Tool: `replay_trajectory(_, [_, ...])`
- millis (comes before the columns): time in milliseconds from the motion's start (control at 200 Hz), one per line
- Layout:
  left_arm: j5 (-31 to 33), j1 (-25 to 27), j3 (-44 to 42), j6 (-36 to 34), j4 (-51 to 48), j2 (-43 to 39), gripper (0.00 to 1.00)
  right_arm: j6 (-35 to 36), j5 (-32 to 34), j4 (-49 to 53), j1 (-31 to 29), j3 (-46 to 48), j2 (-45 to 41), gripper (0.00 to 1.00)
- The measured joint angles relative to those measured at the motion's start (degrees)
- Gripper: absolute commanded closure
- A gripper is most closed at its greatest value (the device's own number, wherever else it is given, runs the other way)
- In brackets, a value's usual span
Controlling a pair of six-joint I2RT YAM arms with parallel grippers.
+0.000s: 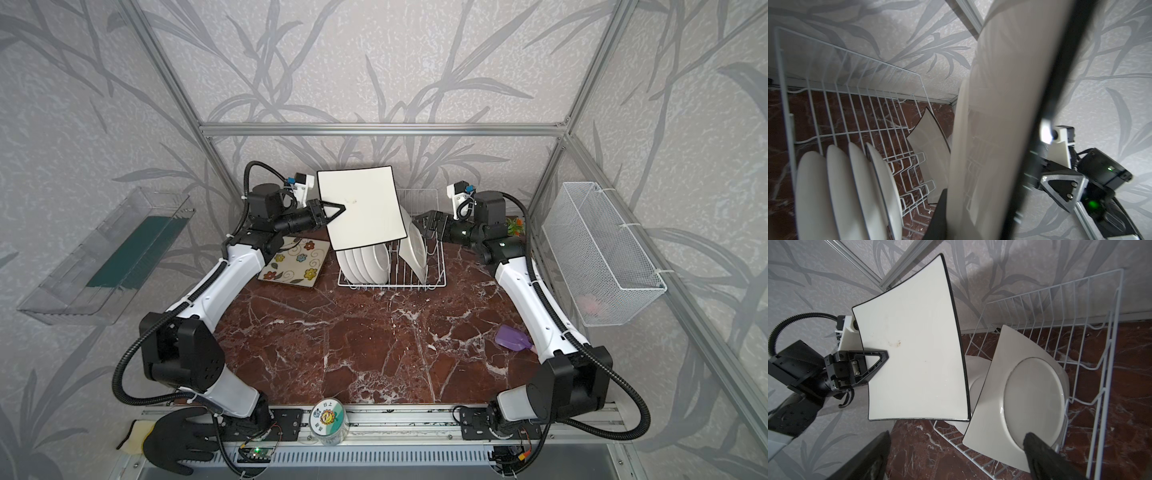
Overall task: Unload the plates from the dish rack
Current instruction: 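Lower the white square plate onto the floral plate with the left gripper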
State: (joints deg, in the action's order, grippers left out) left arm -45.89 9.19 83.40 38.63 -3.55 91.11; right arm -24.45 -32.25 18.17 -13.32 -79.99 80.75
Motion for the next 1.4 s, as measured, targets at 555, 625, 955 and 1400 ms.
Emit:
replay_trajectory(555, [19.6, -7.6, -0.2, -9.1, -14.6, -15.1, 1.0, 10.0, 6.9, 5.8, -4.6, 0.0, -2.1, 0.01])
replay_trajectory(625, [20.9, -9.6, -2.5, -7.5, -13.2, -16.5, 1.0, 10.2, 7.1, 6.0, -4.7, 0.0, -2.1, 0.01])
replay_trajectory(955, [28.9, -17.7, -16.0, 0.9, -9.2, -18.3, 1.0, 10.8, 7.7, 6.7, -4.9, 0.0, -2.1, 0.01])
replay_trajectory(1400, [34.2, -21.8, -26.6, 7.5, -3.5, -23.3, 1.0, 11.1, 7.8, 7.5, -5.2, 0.0, -2.1, 0.01])
